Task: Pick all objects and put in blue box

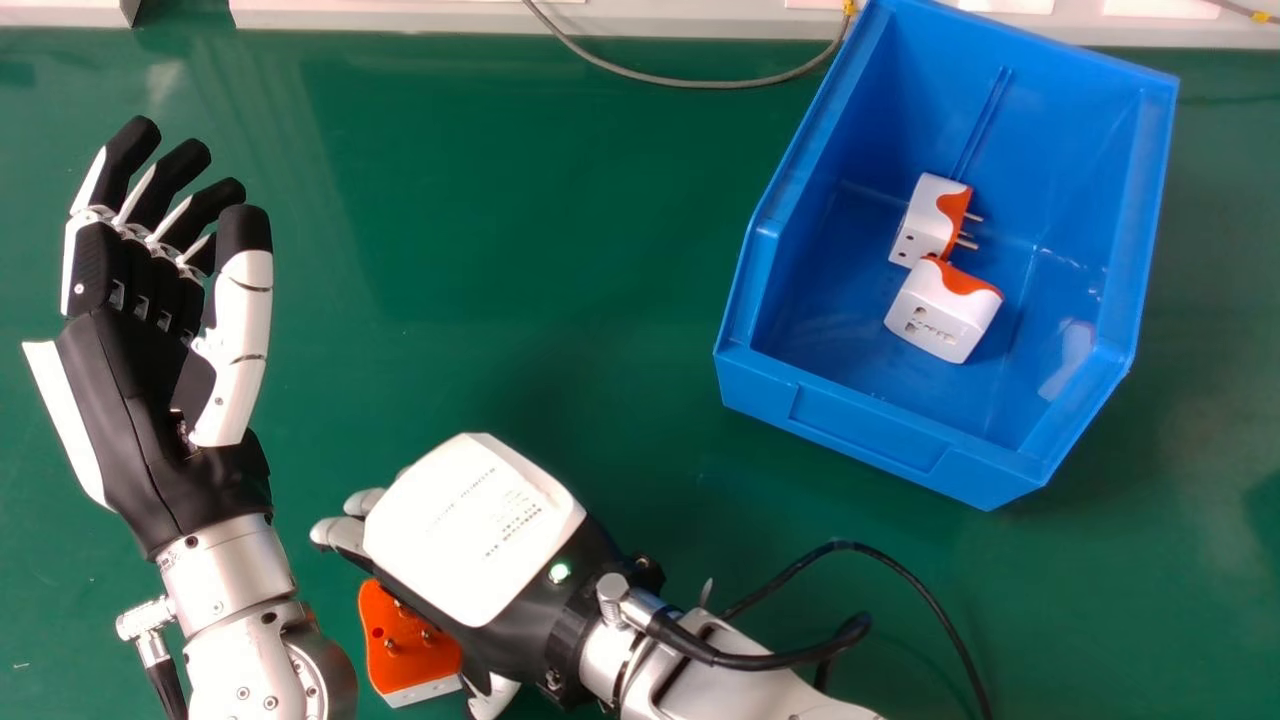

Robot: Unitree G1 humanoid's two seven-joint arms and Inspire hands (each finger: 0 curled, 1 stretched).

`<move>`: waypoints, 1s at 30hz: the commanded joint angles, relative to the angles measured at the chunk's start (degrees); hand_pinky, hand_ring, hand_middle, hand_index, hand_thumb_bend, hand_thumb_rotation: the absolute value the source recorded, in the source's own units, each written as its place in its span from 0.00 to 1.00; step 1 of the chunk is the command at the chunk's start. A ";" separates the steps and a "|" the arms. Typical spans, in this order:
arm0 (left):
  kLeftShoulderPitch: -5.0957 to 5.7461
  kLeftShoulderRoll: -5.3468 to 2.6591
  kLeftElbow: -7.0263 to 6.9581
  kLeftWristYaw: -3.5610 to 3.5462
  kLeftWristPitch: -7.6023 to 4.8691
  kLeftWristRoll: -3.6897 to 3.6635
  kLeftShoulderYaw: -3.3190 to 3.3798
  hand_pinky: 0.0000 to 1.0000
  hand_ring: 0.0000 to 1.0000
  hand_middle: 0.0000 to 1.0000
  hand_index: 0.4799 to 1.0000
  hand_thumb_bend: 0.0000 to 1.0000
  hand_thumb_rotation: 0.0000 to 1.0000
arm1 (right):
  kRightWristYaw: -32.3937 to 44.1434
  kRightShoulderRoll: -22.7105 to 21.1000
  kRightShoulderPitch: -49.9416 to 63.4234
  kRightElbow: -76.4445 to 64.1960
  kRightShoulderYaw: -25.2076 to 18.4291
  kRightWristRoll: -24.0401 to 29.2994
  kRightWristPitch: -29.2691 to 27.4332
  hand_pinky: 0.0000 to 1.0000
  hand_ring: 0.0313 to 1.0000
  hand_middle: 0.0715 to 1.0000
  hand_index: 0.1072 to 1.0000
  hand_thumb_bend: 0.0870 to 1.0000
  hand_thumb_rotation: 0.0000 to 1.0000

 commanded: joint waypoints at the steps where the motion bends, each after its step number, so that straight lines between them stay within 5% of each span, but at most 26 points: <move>1: -0.33 0.18 -0.75 0.05 -0.79 0.49 -0.19 0.64 0.70 0.76 0.60 0.65 0.41 | -1.42 1.17 -0.66 0.00 -0.02 0.91 -0.74 0.53 0.70 0.77 0.75 0.79 0.17; 14: -0.42 0.13 -0.55 0.07 -0.89 0.22 -0.08 0.64 0.70 0.76 0.59 0.66 0.41 | -1.96 2.51 -0.82 1.95 0.18 2.36 -0.86 0.51 0.65 0.73 0.71 0.73 0.18; 24: 0.05 -0.05 -1.16 -0.31 -1.01 -0.30 -0.23 0.64 0.70 0.75 0.58 0.66 0.40 | -0.76 3.70 0.37 2.26 -0.12 2.85 1.99 0.51 0.68 0.76 0.75 0.79 0.20; 30: 0.40 -0.19 -1.62 0.03 -0.97 0.40 -0.32 0.64 0.70 0.75 0.58 0.65 0.39 | -0.69 3.97 0.73 2.20 -0.37 3.83 2.56 0.52 0.70 0.78 0.78 0.81 0.24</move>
